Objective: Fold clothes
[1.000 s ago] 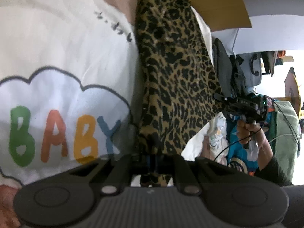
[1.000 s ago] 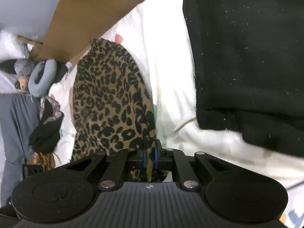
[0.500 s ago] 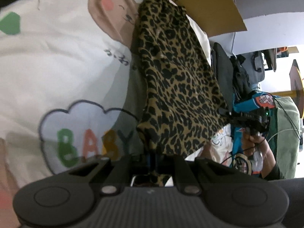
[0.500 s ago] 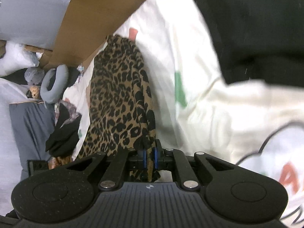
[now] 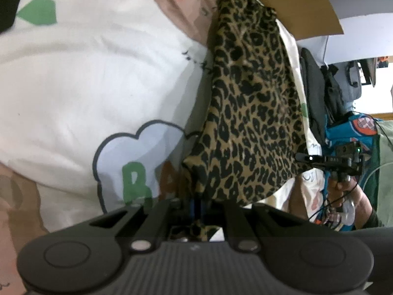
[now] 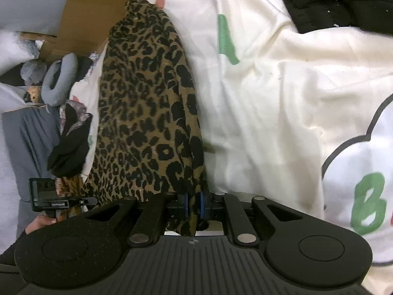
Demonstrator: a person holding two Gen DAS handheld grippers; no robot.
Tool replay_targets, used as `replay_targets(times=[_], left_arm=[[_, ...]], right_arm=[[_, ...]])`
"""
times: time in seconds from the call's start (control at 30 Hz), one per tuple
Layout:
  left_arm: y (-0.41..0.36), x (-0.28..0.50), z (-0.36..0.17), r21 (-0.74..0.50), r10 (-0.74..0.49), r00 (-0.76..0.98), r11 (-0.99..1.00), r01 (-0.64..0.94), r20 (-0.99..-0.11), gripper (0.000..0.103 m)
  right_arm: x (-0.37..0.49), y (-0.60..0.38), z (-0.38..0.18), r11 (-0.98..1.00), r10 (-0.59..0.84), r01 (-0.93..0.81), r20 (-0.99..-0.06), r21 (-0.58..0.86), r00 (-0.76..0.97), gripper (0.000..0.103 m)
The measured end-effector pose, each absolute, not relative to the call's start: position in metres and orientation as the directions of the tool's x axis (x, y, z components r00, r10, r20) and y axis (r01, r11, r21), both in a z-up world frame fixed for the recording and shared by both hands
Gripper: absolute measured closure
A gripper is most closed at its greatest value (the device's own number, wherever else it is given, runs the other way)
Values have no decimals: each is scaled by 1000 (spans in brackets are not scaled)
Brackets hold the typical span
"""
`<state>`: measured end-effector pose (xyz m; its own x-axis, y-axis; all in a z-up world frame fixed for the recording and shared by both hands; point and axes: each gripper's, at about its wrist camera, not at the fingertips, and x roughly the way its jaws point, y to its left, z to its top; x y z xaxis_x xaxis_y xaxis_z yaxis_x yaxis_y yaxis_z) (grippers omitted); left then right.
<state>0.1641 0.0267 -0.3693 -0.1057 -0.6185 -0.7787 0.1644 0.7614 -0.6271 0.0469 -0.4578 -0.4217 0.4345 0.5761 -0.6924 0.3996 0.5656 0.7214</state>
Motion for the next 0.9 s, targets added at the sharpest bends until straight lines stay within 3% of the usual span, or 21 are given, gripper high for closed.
replay_targets(times=[0.1,0.17,0.43,0.47,0.57,0.9], left_arm=[[23,162,-376,-618,-609,-108,768,166,-786,89],[23,160,-379,-616,-607,-104,772,159,-788,84],[24,155,-395,-672,-663,-111,738,69,-740,83],[24,155,-396,-667,-658,-117,741,70,-744,93],[25,155,-391,-667,-655,-134,740,86,-744,97],[39,172,-366,-651,-639,-122,744,154,-759,97]], right_arm=[[48,-459,-428,545,584,422,-689,724,429,90],[50,-458,-429,549,582,414,-687,726,434,81],[65,-455,-433,538,601,385,-661,750,449,79],[66,-453,-433,549,604,371,-663,749,443,82],[67,-451,-434,572,607,355,-673,740,424,100],[59,-439,-429,519,662,351,-626,779,412,101]])
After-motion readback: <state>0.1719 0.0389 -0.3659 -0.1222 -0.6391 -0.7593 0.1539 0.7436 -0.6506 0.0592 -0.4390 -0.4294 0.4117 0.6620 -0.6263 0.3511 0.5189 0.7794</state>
